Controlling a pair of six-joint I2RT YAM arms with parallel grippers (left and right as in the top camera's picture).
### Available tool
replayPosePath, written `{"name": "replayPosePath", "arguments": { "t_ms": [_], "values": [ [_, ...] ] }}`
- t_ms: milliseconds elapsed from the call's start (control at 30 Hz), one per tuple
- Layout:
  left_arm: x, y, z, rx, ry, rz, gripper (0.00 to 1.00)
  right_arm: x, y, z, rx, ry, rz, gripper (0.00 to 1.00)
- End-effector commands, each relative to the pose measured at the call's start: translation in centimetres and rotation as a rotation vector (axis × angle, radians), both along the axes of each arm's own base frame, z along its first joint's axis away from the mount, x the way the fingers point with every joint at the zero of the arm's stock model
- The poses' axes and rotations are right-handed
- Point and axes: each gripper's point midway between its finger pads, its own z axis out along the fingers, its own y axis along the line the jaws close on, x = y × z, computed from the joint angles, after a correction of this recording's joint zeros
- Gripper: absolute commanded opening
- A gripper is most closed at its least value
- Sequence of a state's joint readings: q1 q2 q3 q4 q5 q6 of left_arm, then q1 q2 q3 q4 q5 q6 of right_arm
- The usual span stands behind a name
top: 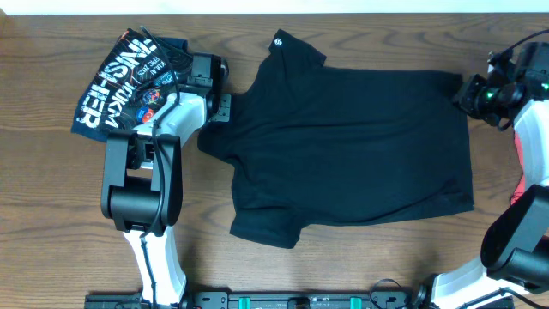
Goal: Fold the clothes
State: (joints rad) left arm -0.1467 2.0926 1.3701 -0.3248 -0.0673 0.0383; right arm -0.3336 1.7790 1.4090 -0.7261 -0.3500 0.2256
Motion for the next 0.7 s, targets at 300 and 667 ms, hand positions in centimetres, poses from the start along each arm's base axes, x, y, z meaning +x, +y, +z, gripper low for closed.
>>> {"name": "replayPosePath", "arguments": {
  "t_ms": [300, 667],
  "values": [
    [1.7, 0.9, 11.9, 0.002, -0.14, 0.068, 0.17, -9.9, -5.5, -6.3, -0.204, 0.445, -0.344, 0.13],
    [-6.9, -1.5, 21.8, -0.214, -0.121, 0.028, 0.45, -8.3, -4.6, -11.7, -0.018, 0.232, -0.331, 0.06]
  ]
}}
